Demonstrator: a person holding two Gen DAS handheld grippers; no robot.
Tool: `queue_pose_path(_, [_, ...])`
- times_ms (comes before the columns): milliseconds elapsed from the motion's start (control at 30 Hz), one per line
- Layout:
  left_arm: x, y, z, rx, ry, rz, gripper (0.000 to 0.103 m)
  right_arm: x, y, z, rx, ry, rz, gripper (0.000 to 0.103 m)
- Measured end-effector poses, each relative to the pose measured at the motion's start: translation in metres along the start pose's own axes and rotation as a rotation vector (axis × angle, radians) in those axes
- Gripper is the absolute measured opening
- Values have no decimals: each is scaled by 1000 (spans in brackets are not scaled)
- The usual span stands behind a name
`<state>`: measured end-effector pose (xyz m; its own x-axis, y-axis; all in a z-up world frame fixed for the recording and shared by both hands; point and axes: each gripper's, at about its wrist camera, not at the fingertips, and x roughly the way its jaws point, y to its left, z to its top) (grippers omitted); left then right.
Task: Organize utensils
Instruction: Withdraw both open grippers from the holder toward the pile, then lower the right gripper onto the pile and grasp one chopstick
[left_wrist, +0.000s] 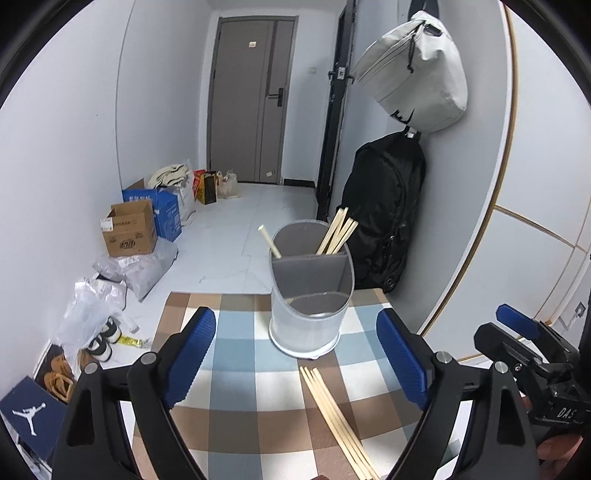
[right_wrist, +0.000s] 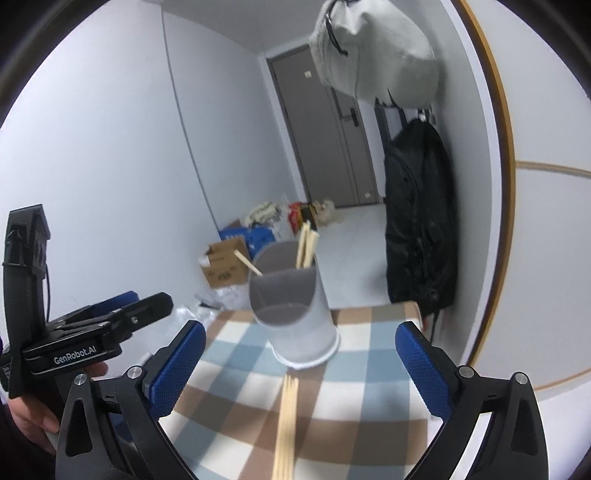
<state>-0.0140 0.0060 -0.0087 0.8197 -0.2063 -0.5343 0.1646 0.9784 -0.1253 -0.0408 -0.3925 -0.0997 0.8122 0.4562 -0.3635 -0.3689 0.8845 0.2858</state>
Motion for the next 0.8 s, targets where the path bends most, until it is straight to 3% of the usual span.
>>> queue_pose_path(233, [19,19,-16,-39,33,23,86,23,-6,-12,-24,122,-53,103])
queue_pose_path(400, [35,44,-18,-105,94,63,86,67,-9,-25,-28,295,-62,101])
queue_pose_path(533, [44,66,-17,-178,138,77,86,101,-7,-36,-30,397,-20,87])
queue_pose_path(600, [46,72,-17,-185,141,89,86,116,-7,-40,-19,443,-6,71])
queue_pose_path(800, [49,80,-19,-186,157,95,86,164,0,-54,-23,563,12,55])
